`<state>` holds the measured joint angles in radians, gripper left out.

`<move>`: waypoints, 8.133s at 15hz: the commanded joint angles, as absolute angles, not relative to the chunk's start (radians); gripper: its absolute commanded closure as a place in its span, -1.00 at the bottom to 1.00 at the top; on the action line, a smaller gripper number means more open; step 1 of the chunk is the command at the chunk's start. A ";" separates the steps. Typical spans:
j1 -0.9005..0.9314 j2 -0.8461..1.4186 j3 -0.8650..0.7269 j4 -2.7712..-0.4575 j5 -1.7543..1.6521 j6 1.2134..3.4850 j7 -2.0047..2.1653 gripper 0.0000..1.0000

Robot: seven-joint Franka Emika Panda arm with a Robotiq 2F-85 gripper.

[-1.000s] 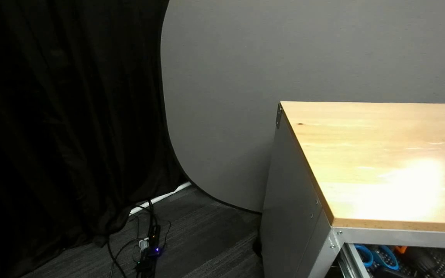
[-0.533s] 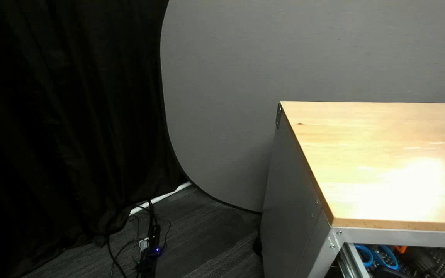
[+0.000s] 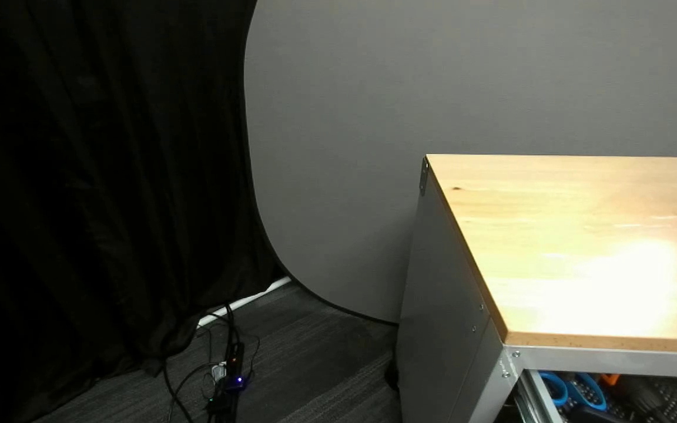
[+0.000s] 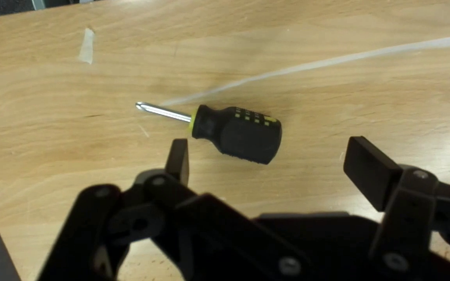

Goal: Put the screwdriver inside the open drawer, close the open drawer

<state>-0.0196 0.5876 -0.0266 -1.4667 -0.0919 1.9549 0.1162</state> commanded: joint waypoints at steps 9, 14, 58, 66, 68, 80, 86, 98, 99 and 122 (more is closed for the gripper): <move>-0.050 0.687 -0.028 -1.353 -0.066 1.935 0.033 -1.00; -0.056 0.708 -0.029 -1.349 -0.063 1.934 0.031 -0.50; -0.042 0.236 -0.207 -2.232 -0.177 2.370 0.462 -1.00; -0.076 0.209 -0.252 -2.328 -0.166 2.288 0.463 -1.00; -0.087 0.191 -0.262 -2.355 -0.162 2.296 0.484 -1.00; -0.129 0.082 -0.300 -2.436 -0.286 2.156 0.803 -1.00; -0.136 0.117 -0.287 -2.464 -0.282 2.175 0.875 -0.50; -0.121 0.206 -0.268 -2.464 -0.283 2.411 0.879 1.00; -0.118 0.216 -0.270 -2.466 -0.286 2.441 0.885 1.00; 0.005 0.376 -0.306 -2.303 -0.347 2.792 0.993 1.00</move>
<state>-0.0336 0.3329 -0.2967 -2.3676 -0.3691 2.7473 0.9931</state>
